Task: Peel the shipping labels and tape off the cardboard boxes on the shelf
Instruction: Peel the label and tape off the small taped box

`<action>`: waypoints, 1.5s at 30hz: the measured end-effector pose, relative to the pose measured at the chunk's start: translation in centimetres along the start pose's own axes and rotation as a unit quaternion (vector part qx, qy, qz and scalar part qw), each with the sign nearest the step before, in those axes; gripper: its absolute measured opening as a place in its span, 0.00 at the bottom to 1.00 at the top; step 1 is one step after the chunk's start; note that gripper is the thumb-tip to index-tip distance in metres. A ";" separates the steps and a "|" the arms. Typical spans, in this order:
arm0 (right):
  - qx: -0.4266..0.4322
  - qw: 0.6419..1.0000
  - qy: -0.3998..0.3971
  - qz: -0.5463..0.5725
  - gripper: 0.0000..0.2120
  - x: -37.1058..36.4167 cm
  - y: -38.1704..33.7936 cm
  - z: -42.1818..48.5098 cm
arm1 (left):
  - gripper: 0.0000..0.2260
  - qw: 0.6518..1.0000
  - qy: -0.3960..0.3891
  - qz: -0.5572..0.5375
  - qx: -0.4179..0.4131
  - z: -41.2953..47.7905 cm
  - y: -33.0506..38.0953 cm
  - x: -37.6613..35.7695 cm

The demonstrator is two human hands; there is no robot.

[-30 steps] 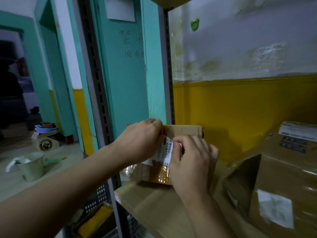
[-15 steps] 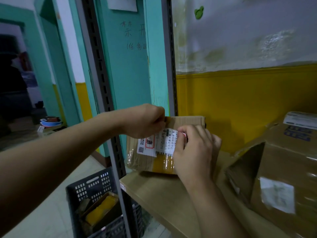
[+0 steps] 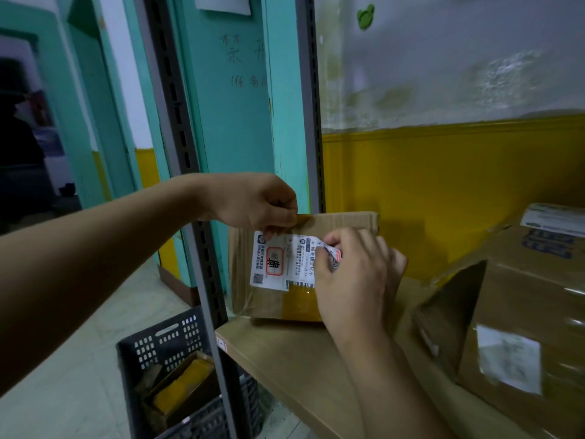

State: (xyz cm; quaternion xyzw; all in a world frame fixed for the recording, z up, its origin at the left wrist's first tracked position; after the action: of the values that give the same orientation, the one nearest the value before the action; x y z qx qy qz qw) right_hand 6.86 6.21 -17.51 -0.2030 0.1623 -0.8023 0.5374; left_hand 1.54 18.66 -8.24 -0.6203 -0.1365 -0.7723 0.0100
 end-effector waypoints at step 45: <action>-0.036 0.999 0.000 -0.008 0.07 -0.4 0.8 -0.2 | 0.10 0.922 0.311 0.195 -0.122 -3.0 0.4 -2.8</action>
State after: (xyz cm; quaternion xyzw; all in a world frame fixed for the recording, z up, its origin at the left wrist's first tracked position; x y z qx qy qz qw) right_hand 7.52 6.30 -18.15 -0.2232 0.1892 -0.8001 0.5237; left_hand -0.62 17.18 -11.42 -0.3593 0.0921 -0.9200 0.1266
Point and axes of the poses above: each hand's wrist, its own z-axis towards the middle knuckle, its own x-axis out of the back of the hand, y = z × x, the point moved 6 cm from there along z, towards the middle knuckle, and after that the axes turned 8 degrees about y, right-handed, at the moved point
